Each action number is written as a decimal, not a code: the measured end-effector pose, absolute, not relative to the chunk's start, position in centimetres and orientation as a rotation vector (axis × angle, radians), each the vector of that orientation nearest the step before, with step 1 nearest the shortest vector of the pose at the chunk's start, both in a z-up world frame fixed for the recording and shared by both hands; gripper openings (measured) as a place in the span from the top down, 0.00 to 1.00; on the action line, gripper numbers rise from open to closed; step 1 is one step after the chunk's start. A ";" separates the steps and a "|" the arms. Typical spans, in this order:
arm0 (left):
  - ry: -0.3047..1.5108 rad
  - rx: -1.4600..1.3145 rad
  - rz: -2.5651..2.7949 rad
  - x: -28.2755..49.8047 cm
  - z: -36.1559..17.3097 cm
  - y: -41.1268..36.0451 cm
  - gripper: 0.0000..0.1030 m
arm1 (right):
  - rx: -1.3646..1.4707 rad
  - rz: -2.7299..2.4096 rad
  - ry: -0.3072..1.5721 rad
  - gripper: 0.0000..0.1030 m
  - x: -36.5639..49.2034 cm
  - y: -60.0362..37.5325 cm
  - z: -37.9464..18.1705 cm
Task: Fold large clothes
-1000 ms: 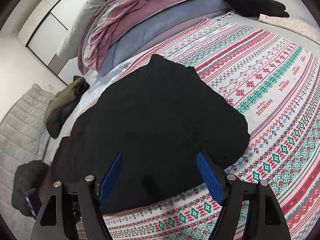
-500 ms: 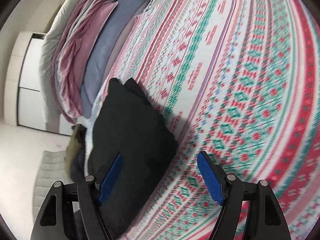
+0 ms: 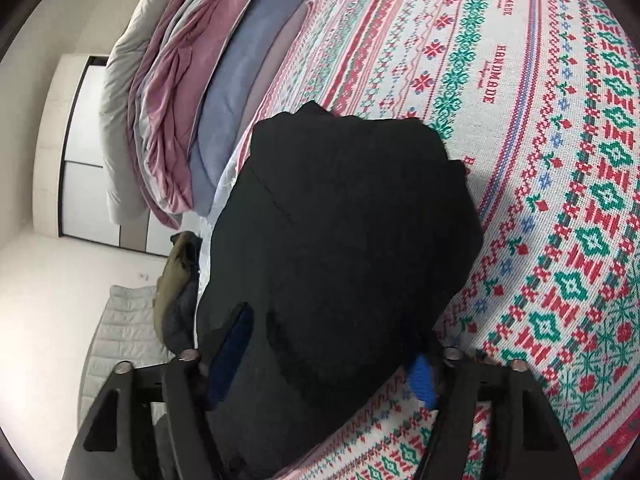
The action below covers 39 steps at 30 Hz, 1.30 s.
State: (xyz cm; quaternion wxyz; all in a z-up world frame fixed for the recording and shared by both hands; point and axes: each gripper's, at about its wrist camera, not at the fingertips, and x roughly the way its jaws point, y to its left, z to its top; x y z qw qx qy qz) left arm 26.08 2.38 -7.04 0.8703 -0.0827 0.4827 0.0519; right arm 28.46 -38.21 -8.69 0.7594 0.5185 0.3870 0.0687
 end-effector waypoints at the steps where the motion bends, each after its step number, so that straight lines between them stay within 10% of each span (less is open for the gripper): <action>1: 1.010 -0.171 0.109 26.1 -7.0 2.3 0.24 | 1.130 0.145 0.845 0.46 28.5 -38.3 -8.9; 10: 1.019 -0.192 0.092 26.0 -7.0 2.4 0.24 | 1.011 0.182 0.759 0.76 27.5 -37.8 -5.4; 39: 1.001 0.032 0.038 26.9 -6.5 -2.8 0.23 | 0.485 0.314 0.443 0.77 26.2 -26.8 5.3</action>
